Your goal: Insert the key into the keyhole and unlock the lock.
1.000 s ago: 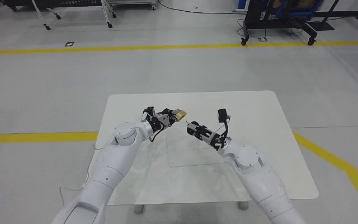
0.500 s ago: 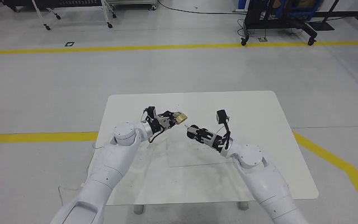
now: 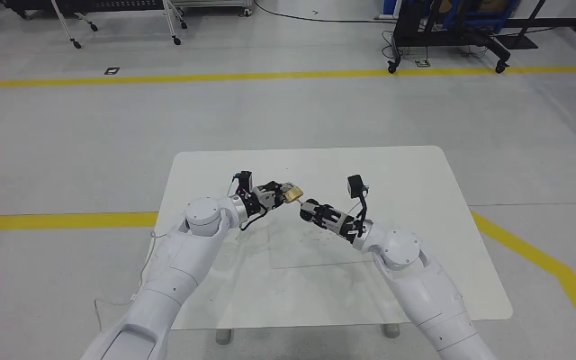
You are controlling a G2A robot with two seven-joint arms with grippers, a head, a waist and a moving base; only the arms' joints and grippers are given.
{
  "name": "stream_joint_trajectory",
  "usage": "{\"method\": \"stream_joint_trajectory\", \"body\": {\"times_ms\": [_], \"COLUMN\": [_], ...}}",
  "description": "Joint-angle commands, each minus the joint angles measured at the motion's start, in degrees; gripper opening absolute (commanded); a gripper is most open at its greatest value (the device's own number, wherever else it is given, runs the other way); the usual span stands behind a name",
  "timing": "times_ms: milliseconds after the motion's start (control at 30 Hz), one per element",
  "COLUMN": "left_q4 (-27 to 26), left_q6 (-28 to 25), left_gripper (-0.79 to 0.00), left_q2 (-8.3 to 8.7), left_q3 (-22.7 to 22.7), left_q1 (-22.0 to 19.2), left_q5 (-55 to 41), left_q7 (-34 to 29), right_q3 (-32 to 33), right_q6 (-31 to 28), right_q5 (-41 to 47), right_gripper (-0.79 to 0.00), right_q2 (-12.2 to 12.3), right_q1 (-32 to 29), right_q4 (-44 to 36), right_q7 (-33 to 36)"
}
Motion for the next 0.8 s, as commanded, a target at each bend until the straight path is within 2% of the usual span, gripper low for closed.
{"method": "stream_joint_trajectory", "body": {"times_ms": [0, 767], "left_q4": [-0.1, -0.2], "left_q6": [0.0, -1.5], "left_gripper": [-0.785, -0.785], "left_q2": [-0.02, -0.07], "left_q3": [0.1, 0.3], "left_q1": [0.0, 0.0], "left_q5": [0.1, 1.4], "left_q7": [0.0, 0.4], "right_q3": [-0.1, -2.0], "right_q6": [0.4, 2.6], "right_q5": [-0.1, -1.0], "right_gripper": [-0.785, -0.785], "right_q2": [0.0, -0.2], "right_q1": [0.2, 2.4], "right_q4": [0.2, 1.9], "right_q7": [-0.1, -2.6]}}
